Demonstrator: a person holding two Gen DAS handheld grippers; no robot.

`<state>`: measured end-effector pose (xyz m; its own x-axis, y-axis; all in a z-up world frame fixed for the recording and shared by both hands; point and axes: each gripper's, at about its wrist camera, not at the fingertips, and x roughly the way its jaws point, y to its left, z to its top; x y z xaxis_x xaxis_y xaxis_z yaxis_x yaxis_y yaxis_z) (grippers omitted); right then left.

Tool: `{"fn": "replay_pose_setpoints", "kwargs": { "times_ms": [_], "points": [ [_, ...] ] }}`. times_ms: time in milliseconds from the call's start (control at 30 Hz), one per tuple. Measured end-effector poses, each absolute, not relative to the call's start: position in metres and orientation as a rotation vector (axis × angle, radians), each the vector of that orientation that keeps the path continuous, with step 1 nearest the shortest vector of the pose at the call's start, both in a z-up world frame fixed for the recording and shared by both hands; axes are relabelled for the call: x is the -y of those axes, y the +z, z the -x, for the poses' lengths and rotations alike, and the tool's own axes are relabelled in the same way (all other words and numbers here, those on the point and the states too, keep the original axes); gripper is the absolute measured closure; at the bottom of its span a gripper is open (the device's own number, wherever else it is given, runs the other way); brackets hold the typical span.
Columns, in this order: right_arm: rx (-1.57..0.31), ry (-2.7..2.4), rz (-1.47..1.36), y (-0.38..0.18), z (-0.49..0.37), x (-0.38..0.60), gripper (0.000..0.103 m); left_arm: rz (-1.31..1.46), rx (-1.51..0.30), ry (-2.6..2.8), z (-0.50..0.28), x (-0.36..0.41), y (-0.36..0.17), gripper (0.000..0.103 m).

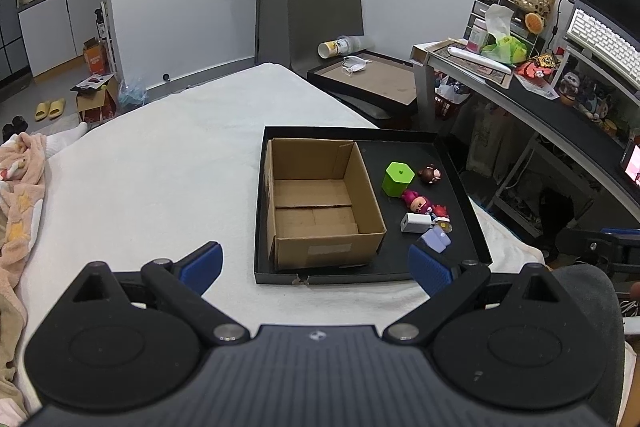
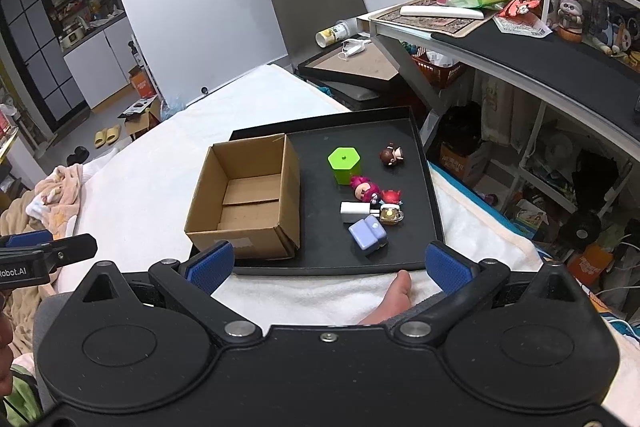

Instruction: Organize rigid objects

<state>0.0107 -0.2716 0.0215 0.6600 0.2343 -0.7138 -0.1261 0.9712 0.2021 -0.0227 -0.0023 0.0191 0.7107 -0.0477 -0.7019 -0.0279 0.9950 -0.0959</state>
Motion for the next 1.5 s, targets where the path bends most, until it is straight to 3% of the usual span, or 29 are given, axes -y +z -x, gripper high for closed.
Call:
{"fn": "replay_pose_setpoints", "kwargs": {
  "times_ms": [1500],
  "points": [
    [-0.788,0.181,-0.132,0.028,0.000,0.275,0.000,0.111,-0.757,-0.026,0.034,0.007,0.022,0.004]
  ]
}}
